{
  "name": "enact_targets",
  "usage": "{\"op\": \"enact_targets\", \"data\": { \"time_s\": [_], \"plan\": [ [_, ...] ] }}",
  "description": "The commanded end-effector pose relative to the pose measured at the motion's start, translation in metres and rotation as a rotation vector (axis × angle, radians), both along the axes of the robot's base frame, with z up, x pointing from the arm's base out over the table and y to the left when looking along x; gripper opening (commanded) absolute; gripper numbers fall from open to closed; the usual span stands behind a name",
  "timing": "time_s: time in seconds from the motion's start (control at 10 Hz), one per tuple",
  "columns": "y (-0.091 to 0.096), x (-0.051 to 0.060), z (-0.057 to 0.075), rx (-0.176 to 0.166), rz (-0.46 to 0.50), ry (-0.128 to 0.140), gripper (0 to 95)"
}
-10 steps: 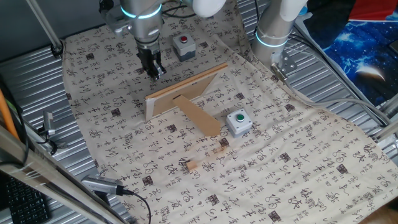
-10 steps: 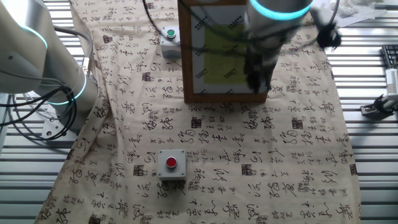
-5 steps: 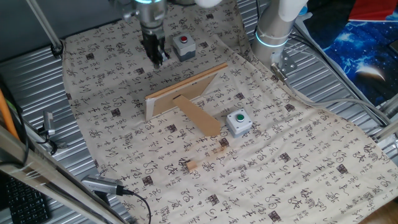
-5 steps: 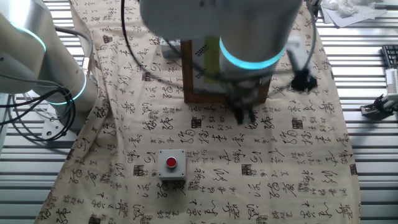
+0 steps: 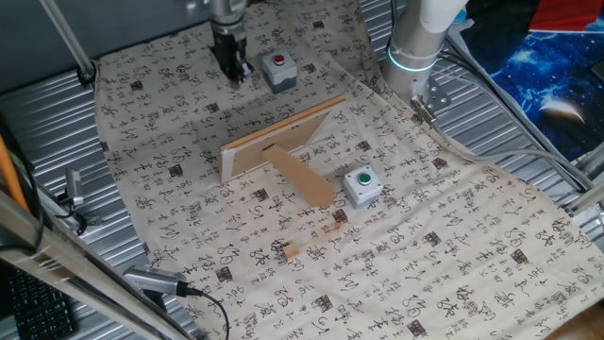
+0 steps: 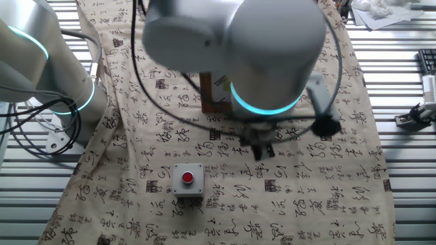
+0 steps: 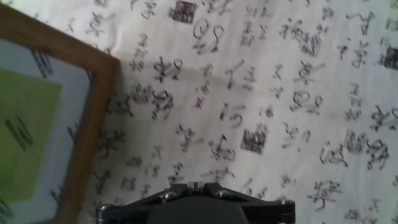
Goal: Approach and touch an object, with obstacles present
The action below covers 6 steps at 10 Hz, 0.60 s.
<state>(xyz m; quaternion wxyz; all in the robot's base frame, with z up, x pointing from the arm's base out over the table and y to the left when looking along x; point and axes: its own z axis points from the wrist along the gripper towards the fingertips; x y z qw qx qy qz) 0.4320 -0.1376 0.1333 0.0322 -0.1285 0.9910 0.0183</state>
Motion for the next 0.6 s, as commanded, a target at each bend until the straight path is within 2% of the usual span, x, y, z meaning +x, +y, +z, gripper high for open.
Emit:
{"op": "enact_targets", "data": {
  "time_s": [0.1, 0.3, 0.5, 0.6],
  "plan": [
    [-0.008, -0.006, -0.014, -0.001, 0.001, -0.013, 0.0],
    [-0.010, -0.011, -0.020, -0.011, -0.003, -0.012, 0.0],
    [-0.012, -0.012, -0.025, -0.026, -0.020, 0.006, 0.0],
    [-0.014, -0.013, -0.028, -0.036, -0.049, 0.040, 0.0]
  ]
}}
